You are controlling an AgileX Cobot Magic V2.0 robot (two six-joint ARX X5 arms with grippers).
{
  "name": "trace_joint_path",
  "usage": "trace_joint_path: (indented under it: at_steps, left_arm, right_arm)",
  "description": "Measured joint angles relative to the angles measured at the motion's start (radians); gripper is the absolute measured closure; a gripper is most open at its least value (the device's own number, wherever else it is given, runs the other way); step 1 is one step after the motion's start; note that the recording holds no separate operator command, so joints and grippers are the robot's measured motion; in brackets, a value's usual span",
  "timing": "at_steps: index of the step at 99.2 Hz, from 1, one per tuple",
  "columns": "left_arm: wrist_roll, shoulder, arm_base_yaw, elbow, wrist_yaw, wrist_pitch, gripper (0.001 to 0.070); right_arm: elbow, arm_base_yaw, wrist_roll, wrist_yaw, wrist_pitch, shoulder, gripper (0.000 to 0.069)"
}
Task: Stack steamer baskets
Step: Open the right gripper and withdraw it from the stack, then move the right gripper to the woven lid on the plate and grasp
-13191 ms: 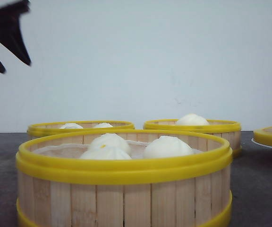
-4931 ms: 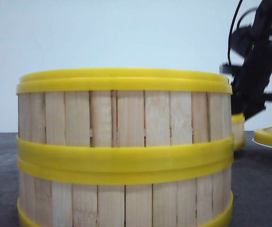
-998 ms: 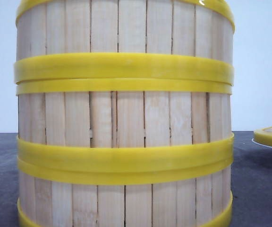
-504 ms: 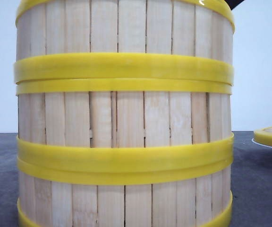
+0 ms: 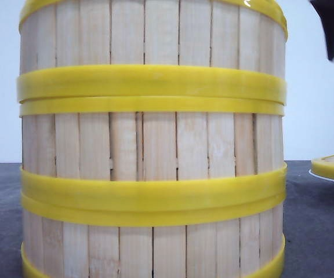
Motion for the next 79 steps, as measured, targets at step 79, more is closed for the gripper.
trace_joint_path:
  at_steps: [79]
  left_arm:
    - [0.004,0.0,0.0,0.0,0.0,-0.001,0.0471]
  right_arm:
    - [-0.157,-0.217,0.023,-0.106,0.135,0.185,0.0368]
